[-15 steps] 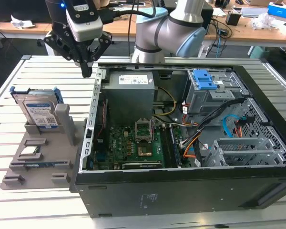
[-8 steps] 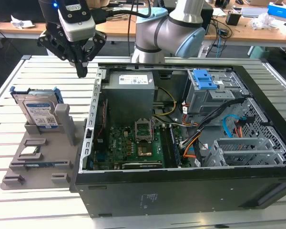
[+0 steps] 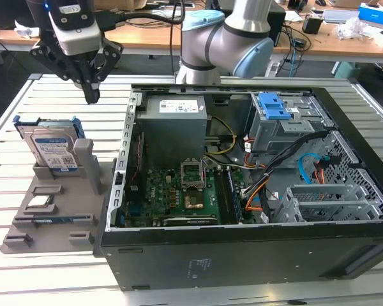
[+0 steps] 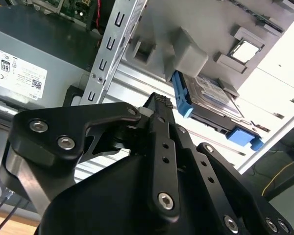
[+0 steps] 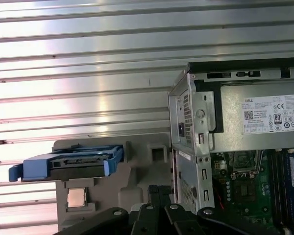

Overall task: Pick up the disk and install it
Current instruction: 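Reach for the disk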

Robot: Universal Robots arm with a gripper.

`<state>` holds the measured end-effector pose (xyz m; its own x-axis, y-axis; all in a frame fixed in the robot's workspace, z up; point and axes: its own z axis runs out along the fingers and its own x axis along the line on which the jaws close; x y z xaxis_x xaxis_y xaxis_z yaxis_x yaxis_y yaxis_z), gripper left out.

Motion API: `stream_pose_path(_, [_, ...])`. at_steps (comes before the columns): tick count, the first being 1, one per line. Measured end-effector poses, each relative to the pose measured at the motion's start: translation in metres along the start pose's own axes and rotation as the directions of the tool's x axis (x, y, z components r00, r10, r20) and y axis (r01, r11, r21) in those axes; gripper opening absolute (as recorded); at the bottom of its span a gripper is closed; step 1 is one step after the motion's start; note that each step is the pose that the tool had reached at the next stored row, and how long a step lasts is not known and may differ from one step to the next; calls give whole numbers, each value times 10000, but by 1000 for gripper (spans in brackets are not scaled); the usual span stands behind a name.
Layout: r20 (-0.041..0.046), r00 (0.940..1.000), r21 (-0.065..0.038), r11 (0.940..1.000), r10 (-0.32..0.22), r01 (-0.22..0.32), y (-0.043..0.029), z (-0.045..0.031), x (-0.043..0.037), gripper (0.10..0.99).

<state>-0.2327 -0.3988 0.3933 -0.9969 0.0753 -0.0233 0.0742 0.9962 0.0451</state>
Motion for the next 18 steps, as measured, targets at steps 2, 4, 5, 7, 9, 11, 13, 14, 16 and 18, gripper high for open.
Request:
stream_pose_path(2, [0, 10000, 0, 10000, 1, -1, -4, -2, 61, 106])
stream_pose_path(4, [0, 10000, 0, 10000, 0, 0, -7, -2, 98, 106])
stream_pose_path(5, [0, 10000, 0, 10000, -1, 1, -8, -3, 112, 106])
stream_pose_path(7, [0, 10000, 0, 10000, -1, 1, -10, -4, 140, 106])
stream_pose_path(9, [0, 10000, 0, 10000, -1, 1, -13, -4, 168, 106])
stream_pose_path(11, [0, 10000, 0, 10000, 0, 0, -17, -6, 224, 106])
stream_pose_path(13, [0, 10000, 0, 10000, 0, 0, -19, -7, 258, 106])
stream_pose_path(14, [0, 10000, 0, 10000, 0, 0, -20, -7, 275, 106])
stream_pose_path(16, [0, 10000, -1, 10000, -1, 1, -23, -8, 301, 106])
stream_pose_path(18, [0, 10000, 0, 10000, -1, 1, -25, -9, 334, 106])
